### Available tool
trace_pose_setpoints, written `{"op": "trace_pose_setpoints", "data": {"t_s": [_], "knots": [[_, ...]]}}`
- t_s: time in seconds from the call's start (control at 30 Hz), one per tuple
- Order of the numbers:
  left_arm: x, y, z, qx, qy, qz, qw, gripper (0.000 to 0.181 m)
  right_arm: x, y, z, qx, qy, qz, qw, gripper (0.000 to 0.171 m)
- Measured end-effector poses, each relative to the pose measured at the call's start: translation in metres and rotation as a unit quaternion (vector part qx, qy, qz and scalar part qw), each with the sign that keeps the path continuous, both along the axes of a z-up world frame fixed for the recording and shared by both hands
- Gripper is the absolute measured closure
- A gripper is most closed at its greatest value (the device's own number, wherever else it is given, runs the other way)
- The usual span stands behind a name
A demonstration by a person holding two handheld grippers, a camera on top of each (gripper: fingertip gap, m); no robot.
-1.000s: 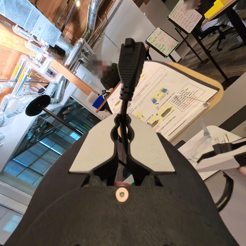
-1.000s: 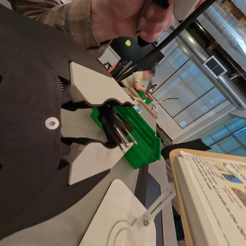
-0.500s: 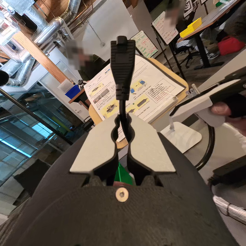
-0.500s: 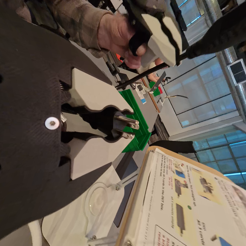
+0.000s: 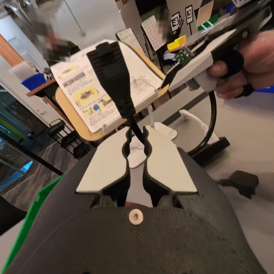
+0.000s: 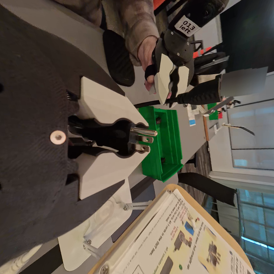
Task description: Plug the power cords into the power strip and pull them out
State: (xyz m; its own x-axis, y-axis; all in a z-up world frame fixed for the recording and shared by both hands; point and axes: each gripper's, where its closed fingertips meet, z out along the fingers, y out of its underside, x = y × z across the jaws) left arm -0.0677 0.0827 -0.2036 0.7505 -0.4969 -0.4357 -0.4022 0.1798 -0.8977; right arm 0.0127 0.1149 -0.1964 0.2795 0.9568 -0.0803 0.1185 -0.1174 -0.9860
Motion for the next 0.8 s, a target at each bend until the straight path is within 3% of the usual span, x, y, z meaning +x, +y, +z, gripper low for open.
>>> {"op": "trace_pose_setpoints", "data": {"t_s": [0.23, 0.4, 0.5, 0.57, 0.67, 0.8], "knots": [[-0.035, -0.02, -0.063, -0.103, 0.004, -0.002, 0.995, 0.164, -0.025, -0.008, -0.028, 0.013, -0.063, 0.024, 0.998, 0.15], [-0.066, -0.049, -0.11, -0.251, 0.056, -0.037, 0.966, 0.154, -0.042, -0.012, -0.052, 0.03, -0.119, 0.032, 0.992, 0.151], [-0.092, -0.073, -0.117, -0.294, 0.089, -0.06, 0.95, 0.153, -0.051, -0.016, -0.058, 0.021, -0.118, 0.048, 0.992, 0.15], [-0.112, -0.075, -0.104, -0.258, 0.126, -0.048, 0.957, 0.152, -0.054, -0.019, -0.06, 0.017, -0.115, 0.058, 0.992, 0.15], [-0.108, -0.064, -0.053, -0.118, 0.191, -0.047, 0.973, 0.15, -0.059, -0.027, -0.062, 0.013, -0.11, 0.083, 0.99, 0.15], [-0.039, -0.052, 0.003, 0.071, 0.317, -0.127, 0.937, 0.138, -0.071, -0.045, -0.069, 0.015, -0.116, 0.129, 0.985, 0.15]]}}
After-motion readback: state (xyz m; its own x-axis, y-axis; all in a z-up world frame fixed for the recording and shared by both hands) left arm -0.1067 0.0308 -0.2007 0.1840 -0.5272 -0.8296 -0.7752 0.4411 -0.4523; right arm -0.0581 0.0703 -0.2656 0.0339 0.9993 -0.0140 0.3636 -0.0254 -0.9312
